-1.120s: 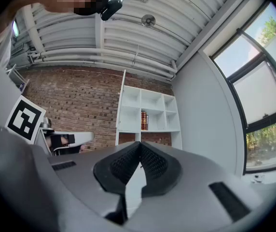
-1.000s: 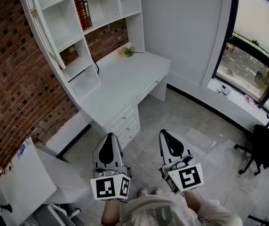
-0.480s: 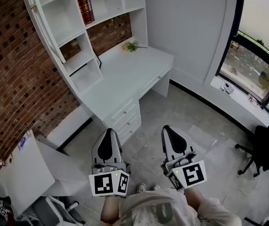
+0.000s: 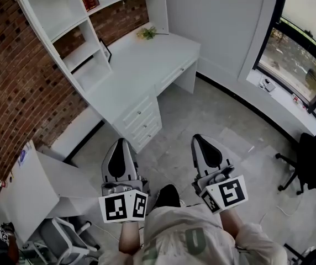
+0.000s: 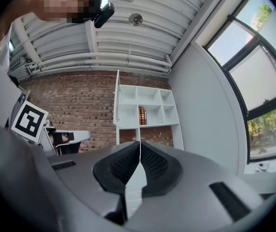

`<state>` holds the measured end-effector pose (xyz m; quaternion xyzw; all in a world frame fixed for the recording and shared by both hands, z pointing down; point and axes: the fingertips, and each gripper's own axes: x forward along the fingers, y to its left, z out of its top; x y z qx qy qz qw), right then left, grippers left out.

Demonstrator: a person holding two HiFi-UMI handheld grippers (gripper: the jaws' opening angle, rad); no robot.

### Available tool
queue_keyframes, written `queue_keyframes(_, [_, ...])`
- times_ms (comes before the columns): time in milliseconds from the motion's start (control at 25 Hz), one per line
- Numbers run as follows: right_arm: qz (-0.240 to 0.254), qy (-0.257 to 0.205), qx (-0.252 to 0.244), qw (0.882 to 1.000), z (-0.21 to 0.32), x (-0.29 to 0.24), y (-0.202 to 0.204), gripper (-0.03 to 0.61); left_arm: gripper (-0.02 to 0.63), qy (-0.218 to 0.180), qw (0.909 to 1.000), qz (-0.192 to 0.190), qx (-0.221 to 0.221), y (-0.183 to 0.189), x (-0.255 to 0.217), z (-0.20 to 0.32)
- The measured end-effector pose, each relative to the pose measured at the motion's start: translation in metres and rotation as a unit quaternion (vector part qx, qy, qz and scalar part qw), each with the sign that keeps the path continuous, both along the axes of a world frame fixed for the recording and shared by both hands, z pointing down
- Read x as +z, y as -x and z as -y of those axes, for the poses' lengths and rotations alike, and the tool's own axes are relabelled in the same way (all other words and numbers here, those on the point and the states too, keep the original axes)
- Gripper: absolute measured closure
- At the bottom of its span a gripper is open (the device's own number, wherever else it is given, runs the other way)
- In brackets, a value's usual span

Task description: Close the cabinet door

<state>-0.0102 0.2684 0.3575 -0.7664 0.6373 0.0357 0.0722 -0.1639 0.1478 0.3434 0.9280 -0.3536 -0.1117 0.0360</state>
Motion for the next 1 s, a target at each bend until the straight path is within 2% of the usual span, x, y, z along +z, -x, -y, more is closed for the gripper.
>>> queue_keyframes(160, [0.010,0.010,-0.008,1.000,0.002,0.011,-0.010,0.561,0.600,0.005,0.9999,0.007,-0.006,-0.010,0.005,0.007])
queue_keyframes(320, [0.008,0.002,-0.001,1.000,0.018,0.018,-0.026,0.561,0.600,-0.007,0.9999,0.003,0.007,-0.032,0.008,0.022])
queue_keyframes(560, [0.003,0.005,0.010,1.000,0.068,0.025,-0.061,0.561,0.600,-0.013,0.9994,0.000,0.032,-0.078,0.009,0.077])
queue_keyframes(680, [-0.003,0.003,0.014,1.000,0.104,0.018,-0.085,0.561,0.600,-0.020,0.9992,-0.010,0.034,-0.101,0.000,0.115])
queue_keyframes(1000, [-0.034,-0.009,-0.017,0.999,0.241,-0.015,-0.124,0.561,0.600,-0.022,0.9987,-0.030,0.034,-0.151,-0.020,0.239])
